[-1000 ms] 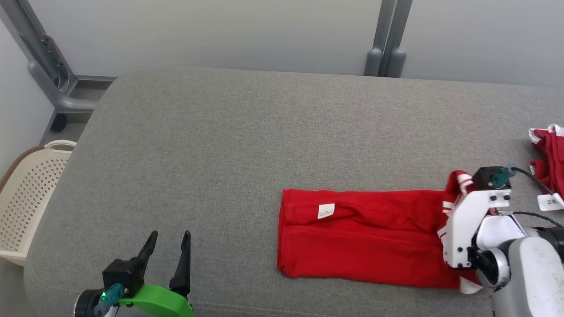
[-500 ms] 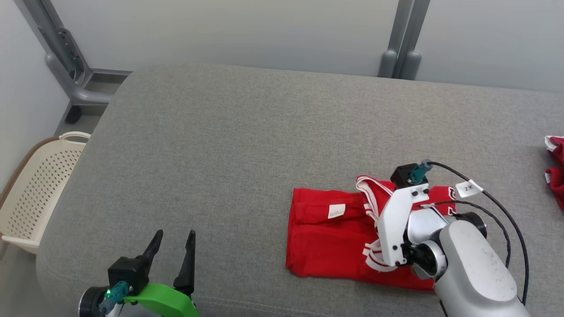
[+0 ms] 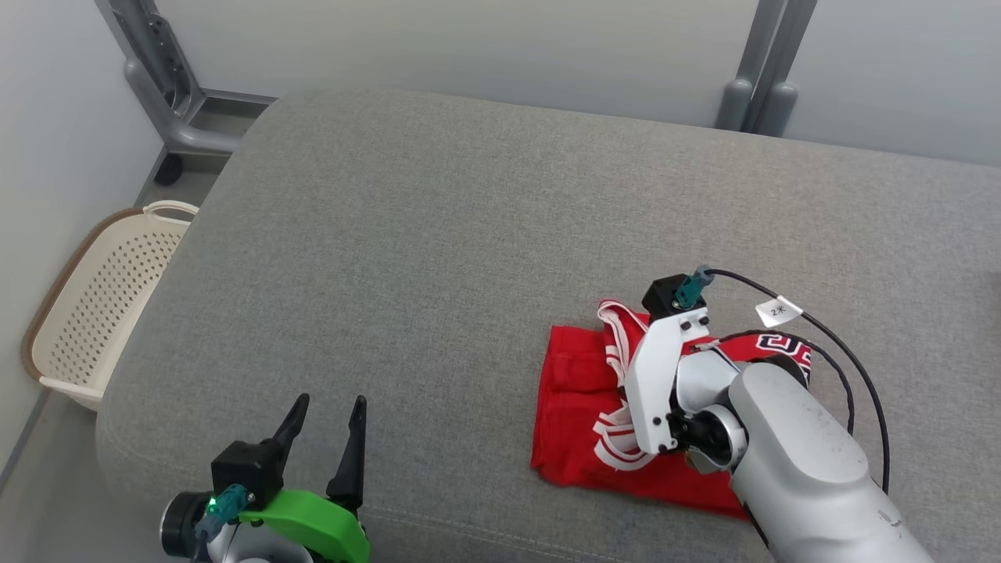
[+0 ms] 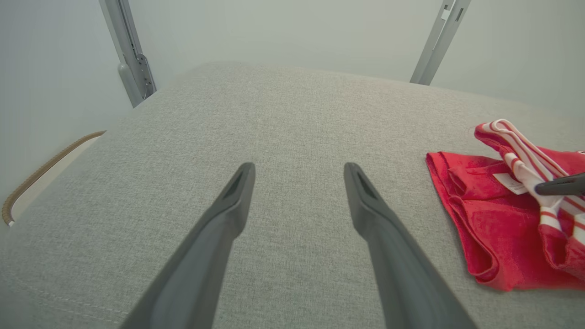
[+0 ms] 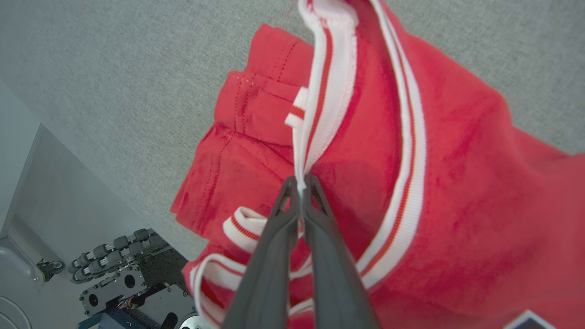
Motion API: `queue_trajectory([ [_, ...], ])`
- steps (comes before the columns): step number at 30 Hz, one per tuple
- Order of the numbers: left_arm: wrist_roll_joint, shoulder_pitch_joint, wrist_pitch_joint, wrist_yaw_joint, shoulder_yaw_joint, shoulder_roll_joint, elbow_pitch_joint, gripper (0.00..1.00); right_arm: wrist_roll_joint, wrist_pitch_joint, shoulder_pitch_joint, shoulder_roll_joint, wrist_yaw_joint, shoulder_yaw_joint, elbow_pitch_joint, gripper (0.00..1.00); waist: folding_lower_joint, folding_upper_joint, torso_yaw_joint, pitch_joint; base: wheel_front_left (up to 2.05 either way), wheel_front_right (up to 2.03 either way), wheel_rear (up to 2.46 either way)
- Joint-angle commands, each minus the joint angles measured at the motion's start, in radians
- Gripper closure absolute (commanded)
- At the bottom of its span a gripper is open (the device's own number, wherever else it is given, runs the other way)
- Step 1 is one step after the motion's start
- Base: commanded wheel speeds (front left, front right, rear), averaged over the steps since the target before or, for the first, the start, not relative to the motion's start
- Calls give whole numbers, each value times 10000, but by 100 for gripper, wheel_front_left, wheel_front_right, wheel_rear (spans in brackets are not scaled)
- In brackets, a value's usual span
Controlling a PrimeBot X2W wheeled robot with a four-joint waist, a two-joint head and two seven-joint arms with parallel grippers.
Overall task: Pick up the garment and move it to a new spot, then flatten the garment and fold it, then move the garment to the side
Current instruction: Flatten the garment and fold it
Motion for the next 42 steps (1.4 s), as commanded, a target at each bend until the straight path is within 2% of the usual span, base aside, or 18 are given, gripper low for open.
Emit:
queue_trajectory([
  [1,28,-135,-39,-57,-29,-50,42,0,209,-125,-190,-11,-3,157,175,100,0,0,101,39,0,0,0],
  [10,34,-284,-76,-134,-74,-127,250,0,1093,-857,-682,-12,-2,990,1217,100,0,0,358,66,0,0,0],
  [20,94,-305,-108,-188,-166,-179,345,0,1573,-1666,-1271,-10,-2,1203,2435,100,0,0,519,25,0,0,0],
  [32,-1,-270,-120,-126,-194,-175,376,0,2644,-2108,-1675,-9,-2,2184,3172,100,0,0,734,70,0,0,0],
  [33,-14,-257,-121,-123,-191,-175,379,0,2724,-2164,-1696,-8,-2,2280,3165,61,0,0,723,69,0,0,0],
  [34,-17,-246,-123,-119,-187,-173,380,0,2874,-2199,-1697,-2,-2,2348,3130,0,0,0,707,68,0,0,0],
  [42,-41,-205,-133,-89,-117,-112,369,0,3805,-2796,-1973,-23,-2,2705,2607,0,0,0,431,-12,0,0,0],
])
